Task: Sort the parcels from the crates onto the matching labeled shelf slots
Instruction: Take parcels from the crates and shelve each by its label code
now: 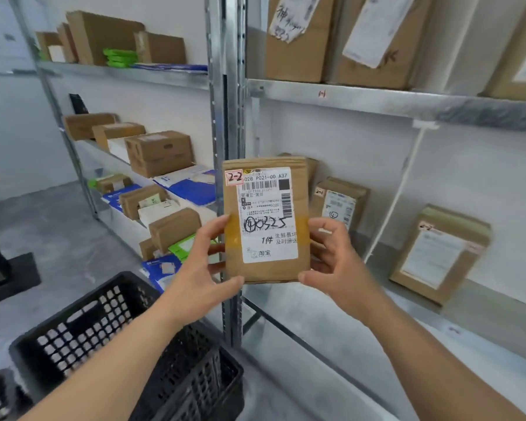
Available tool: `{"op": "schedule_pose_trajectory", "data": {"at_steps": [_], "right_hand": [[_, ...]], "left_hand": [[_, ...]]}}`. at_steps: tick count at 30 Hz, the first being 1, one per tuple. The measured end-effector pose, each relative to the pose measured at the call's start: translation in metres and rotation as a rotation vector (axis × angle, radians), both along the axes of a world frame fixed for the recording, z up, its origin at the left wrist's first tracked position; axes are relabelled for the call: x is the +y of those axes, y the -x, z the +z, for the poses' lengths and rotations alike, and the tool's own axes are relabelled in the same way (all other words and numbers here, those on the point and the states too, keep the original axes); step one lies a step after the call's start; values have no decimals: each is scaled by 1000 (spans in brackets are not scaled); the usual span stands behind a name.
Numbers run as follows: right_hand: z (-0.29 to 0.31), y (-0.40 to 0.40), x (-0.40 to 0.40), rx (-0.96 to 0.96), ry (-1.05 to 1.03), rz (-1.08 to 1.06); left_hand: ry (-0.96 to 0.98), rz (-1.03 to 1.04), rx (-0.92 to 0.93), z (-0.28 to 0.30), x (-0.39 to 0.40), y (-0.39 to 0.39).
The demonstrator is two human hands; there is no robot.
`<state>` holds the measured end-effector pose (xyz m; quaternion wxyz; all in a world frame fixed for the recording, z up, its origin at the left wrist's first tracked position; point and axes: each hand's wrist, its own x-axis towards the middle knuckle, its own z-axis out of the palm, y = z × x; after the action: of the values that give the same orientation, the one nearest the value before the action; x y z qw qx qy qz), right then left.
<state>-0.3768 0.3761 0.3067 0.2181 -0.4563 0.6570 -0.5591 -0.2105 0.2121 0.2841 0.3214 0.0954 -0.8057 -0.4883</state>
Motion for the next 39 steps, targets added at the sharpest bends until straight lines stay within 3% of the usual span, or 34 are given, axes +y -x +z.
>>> {"op": "schedule_pose_trajectory", "data": {"at_steps": [22,31,39], "right_hand": [[18,-47,176,200,-35,-615],[7,-63,222,184,-14,-746],[-7,-24,269,185,-75,-829]], "left_hand": [[163,-467,34,19,113,67],[194,-586,41,7,152,85],[207,-635,11,-2,198,136]]}}
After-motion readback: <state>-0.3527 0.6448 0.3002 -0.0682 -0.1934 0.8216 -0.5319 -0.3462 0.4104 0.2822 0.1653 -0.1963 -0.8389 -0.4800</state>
